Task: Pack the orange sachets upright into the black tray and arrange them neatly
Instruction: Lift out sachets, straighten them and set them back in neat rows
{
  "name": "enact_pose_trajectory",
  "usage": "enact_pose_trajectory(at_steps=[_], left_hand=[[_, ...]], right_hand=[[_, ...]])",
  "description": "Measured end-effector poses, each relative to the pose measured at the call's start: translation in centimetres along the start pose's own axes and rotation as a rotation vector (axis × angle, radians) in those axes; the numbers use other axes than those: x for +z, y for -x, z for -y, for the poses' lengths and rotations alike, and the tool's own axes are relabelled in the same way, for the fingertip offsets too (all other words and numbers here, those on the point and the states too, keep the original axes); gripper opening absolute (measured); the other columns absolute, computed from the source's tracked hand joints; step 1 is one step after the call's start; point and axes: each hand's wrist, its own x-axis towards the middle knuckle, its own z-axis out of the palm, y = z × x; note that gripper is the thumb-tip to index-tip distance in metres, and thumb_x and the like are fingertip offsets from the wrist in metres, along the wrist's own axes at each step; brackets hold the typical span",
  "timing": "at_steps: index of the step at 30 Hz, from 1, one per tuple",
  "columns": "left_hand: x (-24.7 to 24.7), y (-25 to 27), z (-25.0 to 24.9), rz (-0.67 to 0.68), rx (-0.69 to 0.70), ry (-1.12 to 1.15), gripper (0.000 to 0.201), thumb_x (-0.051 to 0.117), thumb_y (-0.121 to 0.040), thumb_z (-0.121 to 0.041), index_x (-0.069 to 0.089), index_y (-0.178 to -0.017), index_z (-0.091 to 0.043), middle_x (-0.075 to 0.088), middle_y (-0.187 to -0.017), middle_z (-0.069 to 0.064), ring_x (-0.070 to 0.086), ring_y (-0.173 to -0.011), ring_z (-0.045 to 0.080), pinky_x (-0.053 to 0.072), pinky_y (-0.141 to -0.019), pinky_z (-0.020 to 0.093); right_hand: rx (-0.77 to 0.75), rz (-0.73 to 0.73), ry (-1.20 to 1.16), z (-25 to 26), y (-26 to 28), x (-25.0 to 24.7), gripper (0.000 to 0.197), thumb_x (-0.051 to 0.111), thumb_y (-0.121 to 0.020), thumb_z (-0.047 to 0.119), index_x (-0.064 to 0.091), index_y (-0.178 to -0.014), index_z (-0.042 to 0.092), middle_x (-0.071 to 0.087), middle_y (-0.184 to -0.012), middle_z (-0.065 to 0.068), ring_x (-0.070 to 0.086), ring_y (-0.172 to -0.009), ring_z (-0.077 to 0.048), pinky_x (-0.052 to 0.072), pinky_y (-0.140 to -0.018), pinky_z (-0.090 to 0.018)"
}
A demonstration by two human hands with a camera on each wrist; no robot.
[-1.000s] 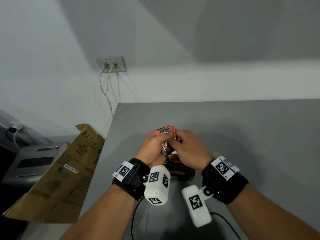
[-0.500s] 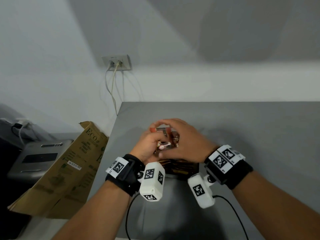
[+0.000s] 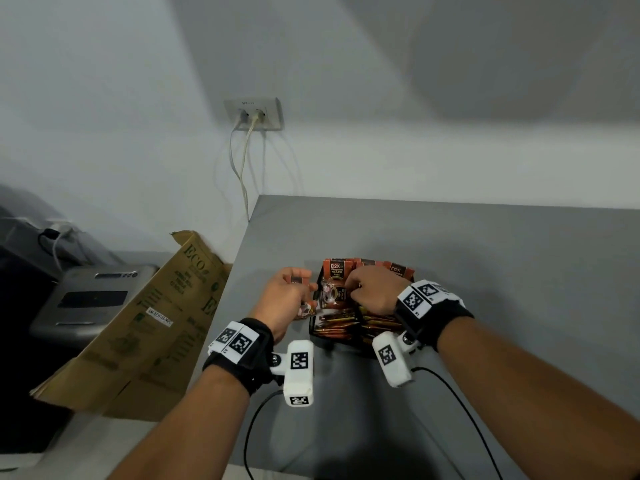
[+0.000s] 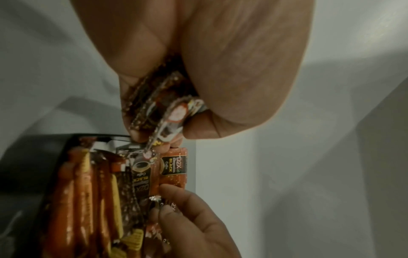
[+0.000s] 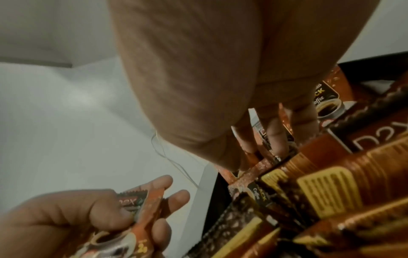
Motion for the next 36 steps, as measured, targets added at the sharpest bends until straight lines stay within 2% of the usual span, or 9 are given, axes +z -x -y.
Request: enact_pose_trajectory(at_steps=[2,5,12,16,19,22,26,31,36], left_hand=[[-0.1,0.1,0.3,0.012,0.002,-0.016,0.039,0.049,-0.083,0.013,0.060,-0.111,-0.013,0.068,-0.108,0.011,0.065,-0.074,0.023,0.046,-0.051,0.023],[-0.1,0.2,0.4,0.023,0.014,-0.036,0.038,0.049,-0.084,0.012,0.060,-0.110,-0.014,0.068,-0.109,0.012,0.065,-0.070,0.020,0.045,-0.049,0.022],[0.0,0.1,0.6,0.036,0.016,-0.046,0.038,0.051,-0.083,0.012,0.061,-0.110,-0.014,0.069,-0.109,0.013,0.066,-0.081,0.030,0.048,-0.068,0.037],[0.2,0.4,0.7,0.036,0.012,-0.034,0.039,0.050,-0.084,0.014,0.061,-0.111,-0.012,0.069,-0.108,0.013,0.064,-0.075,0.025,0.046,-0.055,0.028],[0.2,0.5,0.8,0.038,0.009,-0.032,0.040,0.050,-0.083,0.014,0.061,-0.111,-0.012,0.069,-0.108,0.013,0.063,-0.072,0.022,0.044,-0.052,0.026],[0.2,0.6,0.9,0.044,0.009,-0.025,0.041,0.049,-0.083,0.015,0.061,-0.111,-0.013,0.068,-0.109,0.013,0.063,-0.075,0.024,0.047,-0.058,0.030],[0.4,0.5,1.2,0.036,0.009,-0.029,0.042,0.049,-0.082,0.015,0.062,-0.111,-0.014,0.069,-0.110,0.013,0.065,-0.077,0.026,0.048,-0.072,0.040],[0.7,0.8,1.3,0.026,0.031,-0.075,0.041,0.048,-0.084,0.013,0.061,-0.111,-0.016,0.069,-0.108,0.012,0.064,-0.072,0.020,0.047,-0.066,0.038],[0.7,1.2,1.2,0.039,0.085,-0.192,0.038,0.050,-0.086,0.010,0.062,-0.108,-0.019,0.069,-0.103,0.005,0.063,-0.071,0.016,0.050,-0.064,0.031]], right_hand=[[-0.013,-0.004,0.017,-0.1,-0.6,0.5,0.033,0.051,-0.093,0.013,0.067,-0.121,0.018,0.062,-0.132,-0.003,0.057,-0.118,-0.019,0.045,-0.099,-0.028],[-0.027,-0.001,0.039,-0.1,-0.9,0.7,0.032,0.051,-0.093,0.015,0.067,-0.122,0.016,0.061,-0.132,-0.003,0.057,-0.117,-0.020,0.047,-0.100,-0.031],[-0.040,-0.030,-0.010,-0.1,-1.2,1.4,0.028,0.055,-0.095,0.022,0.070,-0.118,0.016,0.063,-0.126,-0.001,0.058,-0.111,-0.018,0.047,-0.095,-0.029],[-0.066,-0.062,-0.050,0.0,-1.1,1.5,0.025,0.058,-0.095,0.021,0.073,-0.113,0.015,0.064,-0.122,0.000,0.060,-0.108,-0.015,0.043,-0.086,-0.023],[-0.073,-0.097,-0.091,-0.2,-1.1,1.7,0.022,0.063,-0.091,0.021,0.075,-0.109,0.014,0.065,-0.119,-0.001,0.062,-0.100,-0.013,0.046,-0.083,-0.022],[-0.064,-0.145,-0.126,-0.5,-1.2,1.8,0.021,0.067,-0.086,0.022,0.074,-0.106,0.016,0.064,-0.117,-0.002,0.062,-0.095,-0.013,0.052,-0.085,-0.026],[-0.047,-0.144,-0.148,-0.5,-1.0,1.8,0.013,0.066,-0.086,0.025,0.070,-0.098,0.024,0.064,-0.109,0.004,0.061,-0.096,-0.012,0.051,-0.086,-0.028],[-0.073,-0.138,-0.233,-0.6,-0.4,2.0,0.012,0.061,-0.092,0.024,0.065,-0.103,0.024,0.065,-0.100,0.007,0.065,-0.086,-0.010,0.049,-0.072,-0.022],[-0.116,-0.007,-0.218,-1.3,0.7,2.1,0.028,0.062,-0.091,0.020,0.060,-0.119,0.025,0.067,-0.114,0.006,0.063,-0.102,-0.010,0.050,-0.088,-0.023]])
